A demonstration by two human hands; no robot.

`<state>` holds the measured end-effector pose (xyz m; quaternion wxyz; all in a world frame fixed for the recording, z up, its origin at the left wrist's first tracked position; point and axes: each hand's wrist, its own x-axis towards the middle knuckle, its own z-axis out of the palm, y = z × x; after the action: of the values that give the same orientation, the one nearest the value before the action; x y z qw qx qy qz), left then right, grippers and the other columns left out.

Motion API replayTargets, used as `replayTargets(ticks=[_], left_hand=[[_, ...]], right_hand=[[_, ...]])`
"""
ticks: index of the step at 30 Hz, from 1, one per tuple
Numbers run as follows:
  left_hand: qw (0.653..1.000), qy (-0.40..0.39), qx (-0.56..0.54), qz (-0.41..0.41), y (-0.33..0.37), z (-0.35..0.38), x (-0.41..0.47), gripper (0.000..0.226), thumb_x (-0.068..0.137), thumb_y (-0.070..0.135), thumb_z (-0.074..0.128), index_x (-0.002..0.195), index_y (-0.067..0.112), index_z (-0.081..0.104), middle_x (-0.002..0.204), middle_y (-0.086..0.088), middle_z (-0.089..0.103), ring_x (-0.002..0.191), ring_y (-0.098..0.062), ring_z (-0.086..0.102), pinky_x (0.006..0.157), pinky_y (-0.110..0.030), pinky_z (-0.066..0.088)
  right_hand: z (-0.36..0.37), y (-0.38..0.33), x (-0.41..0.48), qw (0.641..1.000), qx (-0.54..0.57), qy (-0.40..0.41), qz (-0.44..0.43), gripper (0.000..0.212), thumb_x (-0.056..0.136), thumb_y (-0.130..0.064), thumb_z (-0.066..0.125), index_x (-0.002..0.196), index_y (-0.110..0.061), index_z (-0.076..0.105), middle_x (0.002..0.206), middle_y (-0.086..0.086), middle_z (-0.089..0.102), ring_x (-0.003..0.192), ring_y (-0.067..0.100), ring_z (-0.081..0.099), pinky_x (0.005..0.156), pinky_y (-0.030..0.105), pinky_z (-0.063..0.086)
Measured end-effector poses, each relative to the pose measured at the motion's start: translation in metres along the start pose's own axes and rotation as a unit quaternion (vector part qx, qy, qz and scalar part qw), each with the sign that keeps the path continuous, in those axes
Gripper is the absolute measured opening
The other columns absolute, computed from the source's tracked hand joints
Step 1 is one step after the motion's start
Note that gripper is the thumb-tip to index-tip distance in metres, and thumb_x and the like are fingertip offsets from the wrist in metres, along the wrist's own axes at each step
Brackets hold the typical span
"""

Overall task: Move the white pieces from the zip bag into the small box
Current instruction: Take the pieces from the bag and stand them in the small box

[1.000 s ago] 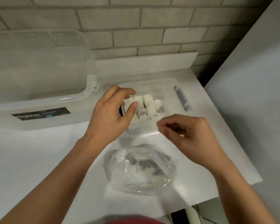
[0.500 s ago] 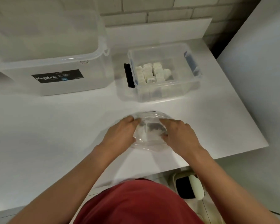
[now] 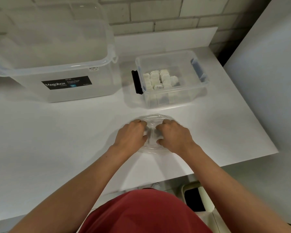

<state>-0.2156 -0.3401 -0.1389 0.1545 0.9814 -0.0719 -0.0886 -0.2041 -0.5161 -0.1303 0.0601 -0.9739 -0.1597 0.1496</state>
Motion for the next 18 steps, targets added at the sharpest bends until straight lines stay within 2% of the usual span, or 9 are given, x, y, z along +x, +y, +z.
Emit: replayTargets(ticks=[4, 6, 8, 13, 15, 18], left_hand=[[1.0, 0.002, -0.01, -0.019, -0.001, 0.0, 0.005, 0.026, 0.09, 0.044, 0.066, 0.099, 0.02, 0.062, 0.104, 0.001, 0.067, 0.089, -0.03, 0.065, 0.063, -0.032, 0.042], [1.0, 0.0, 0.014, -0.022, -0.001, -0.002, 0.007, 0.025, 0.092, 0.044, 0.063, 0.098, 0.02, 0.061, 0.101, -0.001, 0.067, 0.087, -0.03, 0.064, 0.063, -0.032, 0.042], [0.999, -0.002, 0.031, -0.02, 0.001, -0.004, 0.01, 0.024, 0.094, 0.043, 0.06, 0.098, 0.02, 0.062, 0.1, -0.002, 0.067, 0.087, -0.031, 0.065, 0.065, -0.033, 0.044], [1.0, 0.002, 0.021, -0.014, 0.004, -0.003, 0.014, 0.024, 0.09, 0.042, 0.061, 0.098, 0.019, 0.06, 0.101, 0.001, 0.068, 0.085, -0.031, 0.065, 0.063, -0.032, 0.044], [1.0, -0.005, 0.01, -0.018, 0.003, -0.002, 0.014, 0.022, 0.089, 0.041, 0.062, 0.098, 0.02, 0.062, 0.101, 0.002, 0.069, 0.085, -0.03, 0.065, 0.063, -0.031, 0.045], [1.0, -0.012, 0.0, -0.01, 0.002, -0.006, 0.012, 0.014, 0.09, 0.031, 0.059, 0.1, 0.024, 0.066, 0.104, 0.003, 0.066, 0.09, -0.029, 0.065, 0.065, -0.031, 0.044]], right_hand=[[-0.002, -0.003, 0.001, 1.0, -0.005, -0.001, -0.013, 0.035, 0.092, -0.032, 0.068, 0.126, -0.024, 0.067, 0.124, -0.002, 0.059, 0.122, 0.023, 0.055, 0.074, 0.034, 0.046], [-0.001, -0.004, 0.0, 1.0, -0.008, 0.01, -0.015, 0.036, 0.091, -0.03, 0.065, 0.127, -0.025, 0.066, 0.125, -0.003, 0.059, 0.12, 0.024, 0.057, 0.072, 0.033, 0.044], [0.0, -0.005, -0.002, 1.0, 0.005, 0.019, -0.006, 0.04, 0.09, -0.03, 0.063, 0.129, -0.026, 0.063, 0.128, -0.005, 0.061, 0.121, 0.024, 0.058, 0.074, 0.034, 0.049], [0.001, -0.004, -0.002, 1.0, 0.019, -0.01, -0.006, 0.046, 0.089, -0.03, 0.066, 0.134, -0.026, 0.061, 0.133, -0.003, 0.057, 0.128, 0.024, 0.052, 0.081, 0.037, 0.052], [0.0, -0.002, 0.0, 0.999, 0.032, -0.017, -0.006, 0.042, 0.088, -0.027, 0.068, 0.13, -0.024, 0.063, 0.131, -0.003, 0.057, 0.128, 0.023, 0.049, 0.078, 0.036, 0.049], [-0.001, 0.001, 0.001, 0.999, 0.049, -0.014, -0.014, 0.031, 0.084, -0.022, 0.068, 0.114, -0.025, 0.062, 0.117, -0.006, 0.064, 0.117, 0.023, 0.053, 0.072, 0.032, 0.045]])
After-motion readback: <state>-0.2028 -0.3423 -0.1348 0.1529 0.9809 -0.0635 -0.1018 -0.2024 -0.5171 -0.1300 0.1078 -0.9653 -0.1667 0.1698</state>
